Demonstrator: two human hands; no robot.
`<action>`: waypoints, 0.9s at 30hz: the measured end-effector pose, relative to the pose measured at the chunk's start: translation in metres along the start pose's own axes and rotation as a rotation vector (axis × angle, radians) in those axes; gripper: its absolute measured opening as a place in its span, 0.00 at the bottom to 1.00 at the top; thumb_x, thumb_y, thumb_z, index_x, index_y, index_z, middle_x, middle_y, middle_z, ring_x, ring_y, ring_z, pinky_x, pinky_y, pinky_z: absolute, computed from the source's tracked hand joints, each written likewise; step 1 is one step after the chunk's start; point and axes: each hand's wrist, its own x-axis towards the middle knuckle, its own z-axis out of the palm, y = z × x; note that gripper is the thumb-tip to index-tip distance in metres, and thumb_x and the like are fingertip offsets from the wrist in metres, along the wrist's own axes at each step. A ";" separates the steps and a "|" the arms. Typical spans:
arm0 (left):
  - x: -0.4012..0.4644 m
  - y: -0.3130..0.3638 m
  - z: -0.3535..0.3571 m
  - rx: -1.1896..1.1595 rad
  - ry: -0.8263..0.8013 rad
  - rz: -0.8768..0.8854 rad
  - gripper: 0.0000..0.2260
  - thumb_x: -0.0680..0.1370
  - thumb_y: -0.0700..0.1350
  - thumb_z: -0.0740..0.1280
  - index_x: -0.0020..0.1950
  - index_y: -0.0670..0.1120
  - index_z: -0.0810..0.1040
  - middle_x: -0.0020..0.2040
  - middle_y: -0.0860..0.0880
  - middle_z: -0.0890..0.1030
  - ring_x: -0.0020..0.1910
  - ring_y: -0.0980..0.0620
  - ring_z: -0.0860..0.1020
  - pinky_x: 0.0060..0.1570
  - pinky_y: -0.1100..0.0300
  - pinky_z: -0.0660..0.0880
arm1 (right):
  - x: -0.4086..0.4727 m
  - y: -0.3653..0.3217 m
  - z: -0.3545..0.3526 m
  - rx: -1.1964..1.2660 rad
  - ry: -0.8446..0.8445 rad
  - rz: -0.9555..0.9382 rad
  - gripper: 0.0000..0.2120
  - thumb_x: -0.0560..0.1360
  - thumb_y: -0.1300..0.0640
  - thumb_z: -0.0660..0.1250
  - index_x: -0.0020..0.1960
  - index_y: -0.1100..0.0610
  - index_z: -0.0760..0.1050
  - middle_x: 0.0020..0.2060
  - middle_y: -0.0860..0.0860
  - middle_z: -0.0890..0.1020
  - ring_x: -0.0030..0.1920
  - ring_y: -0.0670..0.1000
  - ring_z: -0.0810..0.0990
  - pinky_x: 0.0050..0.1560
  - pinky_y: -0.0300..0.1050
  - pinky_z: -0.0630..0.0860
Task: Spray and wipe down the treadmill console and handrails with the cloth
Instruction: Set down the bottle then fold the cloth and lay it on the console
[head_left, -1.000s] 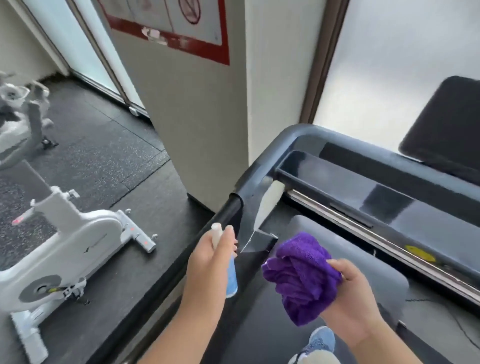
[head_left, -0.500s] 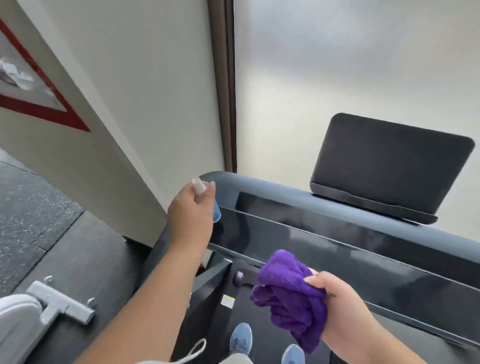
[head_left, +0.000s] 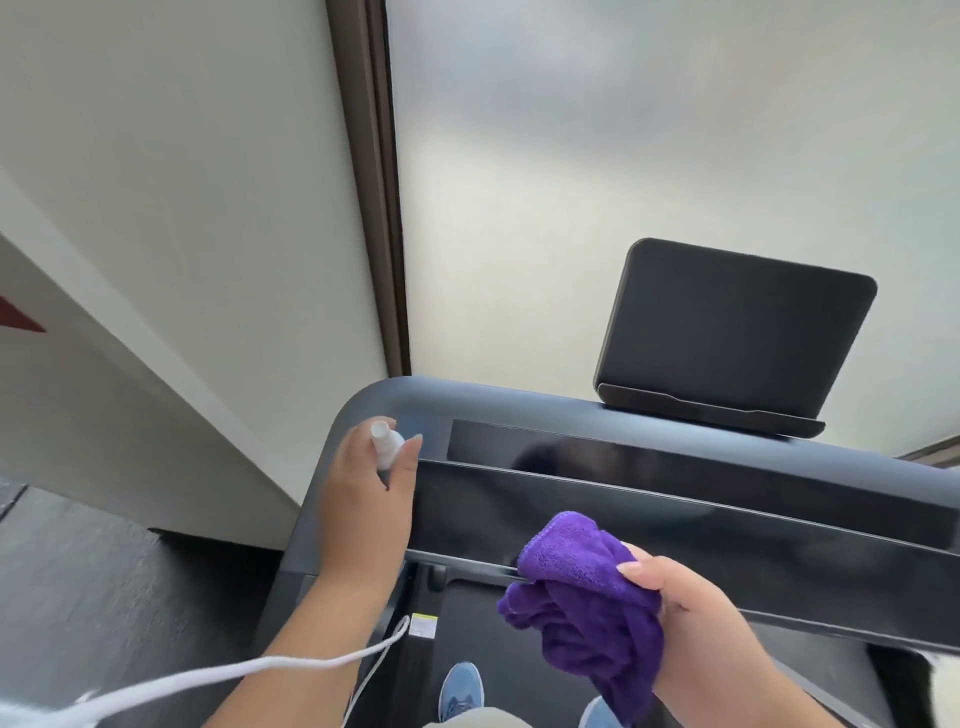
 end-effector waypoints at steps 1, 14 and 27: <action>-0.002 -0.002 0.001 -0.007 -0.002 0.007 0.12 0.82 0.51 0.67 0.60 0.45 0.78 0.52 0.53 0.79 0.48 0.55 0.74 0.49 0.58 0.71 | 0.000 -0.002 0.005 -0.021 0.013 -0.010 0.32 0.70 0.58 0.68 0.69 0.74 0.69 0.62 0.82 0.72 0.60 0.78 0.76 0.59 0.63 0.59; -0.069 0.069 0.009 0.041 -0.198 0.728 0.20 0.76 0.55 0.73 0.62 0.44 0.82 0.65 0.46 0.77 0.66 0.47 0.74 0.70 0.55 0.69 | -0.026 -0.066 0.018 -0.298 -0.089 -0.166 0.22 0.78 0.64 0.53 0.66 0.67 0.77 0.59 0.71 0.81 0.56 0.68 0.81 0.53 0.61 0.79; -0.080 0.160 0.055 -0.211 -0.507 0.185 0.05 0.81 0.43 0.70 0.47 0.53 0.80 0.41 0.56 0.82 0.40 0.60 0.78 0.43 0.68 0.75 | -0.076 -0.127 -0.062 -0.979 0.456 -0.388 0.10 0.72 0.61 0.73 0.52 0.51 0.83 0.46 0.53 0.87 0.50 0.58 0.86 0.55 0.58 0.82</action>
